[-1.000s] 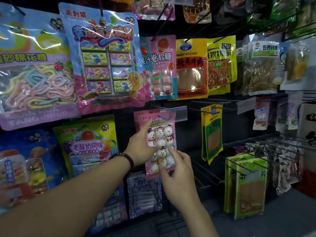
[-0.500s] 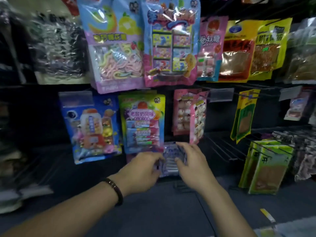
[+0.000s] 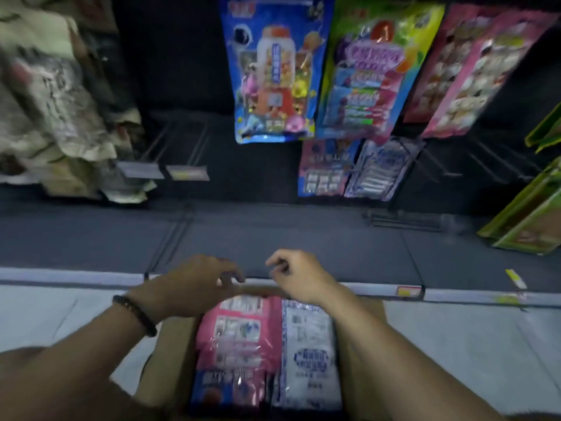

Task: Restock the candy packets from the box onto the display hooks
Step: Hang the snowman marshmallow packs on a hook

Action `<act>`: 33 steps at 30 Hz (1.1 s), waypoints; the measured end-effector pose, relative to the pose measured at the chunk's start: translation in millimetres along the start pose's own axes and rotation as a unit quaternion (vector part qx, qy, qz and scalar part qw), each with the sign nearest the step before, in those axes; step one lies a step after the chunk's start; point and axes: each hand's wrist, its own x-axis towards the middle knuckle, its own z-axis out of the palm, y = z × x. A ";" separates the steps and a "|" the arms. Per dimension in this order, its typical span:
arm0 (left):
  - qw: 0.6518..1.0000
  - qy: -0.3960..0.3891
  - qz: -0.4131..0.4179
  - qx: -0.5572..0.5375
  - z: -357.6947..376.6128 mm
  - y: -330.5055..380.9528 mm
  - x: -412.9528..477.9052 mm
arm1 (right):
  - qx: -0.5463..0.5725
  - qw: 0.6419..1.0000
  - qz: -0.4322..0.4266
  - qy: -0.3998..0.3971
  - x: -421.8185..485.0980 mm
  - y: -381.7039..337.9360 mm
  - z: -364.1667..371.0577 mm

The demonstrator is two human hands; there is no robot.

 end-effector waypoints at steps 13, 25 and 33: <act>0.958 -0.251 -0.127 0.062 17.4 -66.1 0.0 | -0.312 0.941 0.039 -0.126 27.6 80.8 210.6; 0.964 -0.220 -0.151 0.019 -2.2 -76.4 -0.6 | -0.382 0.915 0.030 -0.124 39.2 96.5 225.9; 0.963 -0.224 -0.136 0.055 -4.4 -71.4 4.4 | -0.448 0.890 -0.077 -0.035 47.4 59.9 171.1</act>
